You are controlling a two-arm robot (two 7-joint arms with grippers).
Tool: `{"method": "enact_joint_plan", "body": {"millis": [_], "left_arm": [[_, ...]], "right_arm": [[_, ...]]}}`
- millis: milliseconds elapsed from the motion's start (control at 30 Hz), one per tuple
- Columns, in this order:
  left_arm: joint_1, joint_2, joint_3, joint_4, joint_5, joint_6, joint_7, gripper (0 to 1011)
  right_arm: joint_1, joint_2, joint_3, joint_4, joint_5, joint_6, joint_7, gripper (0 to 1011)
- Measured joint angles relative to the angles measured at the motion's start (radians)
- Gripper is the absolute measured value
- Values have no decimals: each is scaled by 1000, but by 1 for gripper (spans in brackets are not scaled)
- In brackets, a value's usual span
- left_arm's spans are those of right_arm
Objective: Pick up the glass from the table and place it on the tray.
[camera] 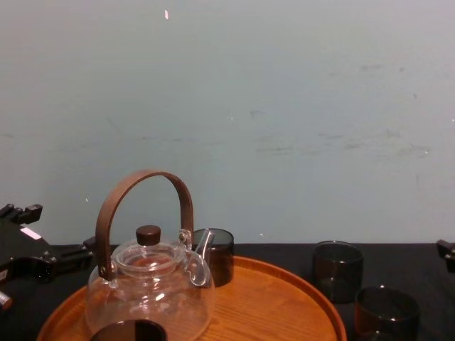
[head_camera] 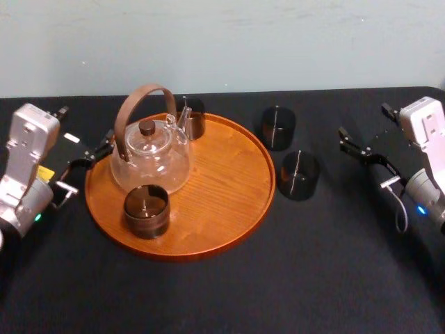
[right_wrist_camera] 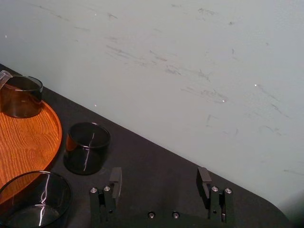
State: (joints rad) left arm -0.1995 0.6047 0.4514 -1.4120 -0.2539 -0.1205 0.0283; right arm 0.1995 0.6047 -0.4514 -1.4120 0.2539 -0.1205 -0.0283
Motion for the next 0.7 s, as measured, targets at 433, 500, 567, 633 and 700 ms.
{"method": "enact_joint_plan", "body": {"millis": [433, 500, 567, 633, 700], "left_arm": [[0, 0, 0, 0, 0, 0, 0, 1001], [0, 0, 0, 0, 0, 0, 0, 1002], [0, 0, 0, 0, 0, 0, 0, 1001], [0, 0, 0, 0, 0, 0, 0, 1001], [0, 0, 0, 0, 0, 0, 0, 1001]], "right_arm": [[0, 0, 0, 0, 0, 0, 0, 1002], [0, 0, 0, 0, 0, 0, 0, 1002], [0, 0, 0, 0, 0, 0, 0, 1002], [0, 0, 0, 0, 0, 0, 0, 1002], [0, 0, 0, 0, 0, 0, 0, 1002]]}}
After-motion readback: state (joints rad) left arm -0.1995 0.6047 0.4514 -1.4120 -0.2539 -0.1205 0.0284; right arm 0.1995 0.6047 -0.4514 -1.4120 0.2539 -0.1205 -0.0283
